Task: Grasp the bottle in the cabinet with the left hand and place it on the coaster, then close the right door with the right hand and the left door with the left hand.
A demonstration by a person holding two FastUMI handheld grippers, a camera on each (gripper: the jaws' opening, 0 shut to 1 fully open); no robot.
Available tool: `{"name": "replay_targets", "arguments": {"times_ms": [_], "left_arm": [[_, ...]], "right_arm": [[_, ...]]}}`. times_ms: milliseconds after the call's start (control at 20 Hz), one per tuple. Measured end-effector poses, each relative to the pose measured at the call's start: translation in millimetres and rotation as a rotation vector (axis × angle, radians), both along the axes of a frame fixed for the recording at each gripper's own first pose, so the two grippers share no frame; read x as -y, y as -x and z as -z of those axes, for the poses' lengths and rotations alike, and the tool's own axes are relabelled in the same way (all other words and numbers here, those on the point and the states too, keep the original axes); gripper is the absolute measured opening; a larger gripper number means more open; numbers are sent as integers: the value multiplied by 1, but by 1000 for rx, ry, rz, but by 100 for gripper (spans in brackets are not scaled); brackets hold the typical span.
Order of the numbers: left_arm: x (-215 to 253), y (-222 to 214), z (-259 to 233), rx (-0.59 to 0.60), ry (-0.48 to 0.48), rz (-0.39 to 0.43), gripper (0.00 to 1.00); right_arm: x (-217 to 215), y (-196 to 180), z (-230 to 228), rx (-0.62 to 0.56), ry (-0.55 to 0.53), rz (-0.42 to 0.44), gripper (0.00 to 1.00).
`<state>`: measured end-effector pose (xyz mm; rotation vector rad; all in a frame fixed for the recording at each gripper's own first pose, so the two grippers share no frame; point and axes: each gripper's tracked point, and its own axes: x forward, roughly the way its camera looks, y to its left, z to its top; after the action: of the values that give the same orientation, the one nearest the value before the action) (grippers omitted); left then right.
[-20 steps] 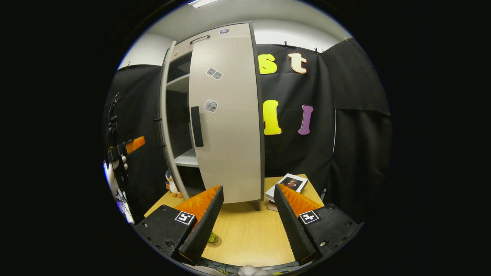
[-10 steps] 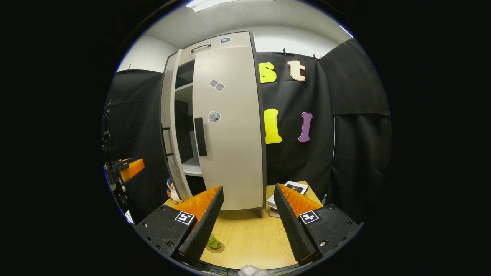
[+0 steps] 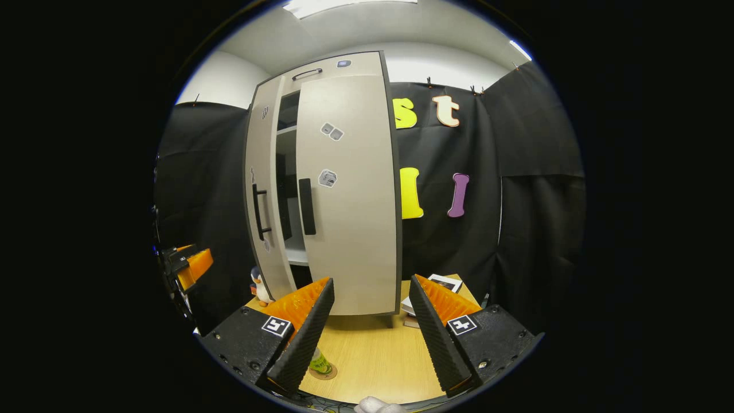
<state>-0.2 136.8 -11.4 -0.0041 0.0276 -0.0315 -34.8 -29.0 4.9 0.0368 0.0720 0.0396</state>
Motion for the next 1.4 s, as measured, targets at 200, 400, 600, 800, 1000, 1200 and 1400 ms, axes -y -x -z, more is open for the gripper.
{"name": "replay_targets", "arguments": {"times_ms": [200,400,600,800,1000,1200,1400], "left_arm": [[1,1,4,-9,2,6,96],[0,3,4,-15,-16,5,96],[1,1,-1,-12,-16,16,96],[7,3,-3,-16,-27,41,96],[7,2,-5,-14,-33,45,96],[15,0,-3,-19,-18,62,96],[11,3,1,-30,-27,61,96]], "right_arm": [[-6,5,3,-2,13,-6,82],[-9,9,2,8,23,-3,82],[-8,7,0,9,17,4,82],[-5,6,-6,19,29,31,82],[-4,7,-8,33,30,34,82],[-1,6,-7,31,36,42,82],[-2,8,-4,37,28,46,82]]}}
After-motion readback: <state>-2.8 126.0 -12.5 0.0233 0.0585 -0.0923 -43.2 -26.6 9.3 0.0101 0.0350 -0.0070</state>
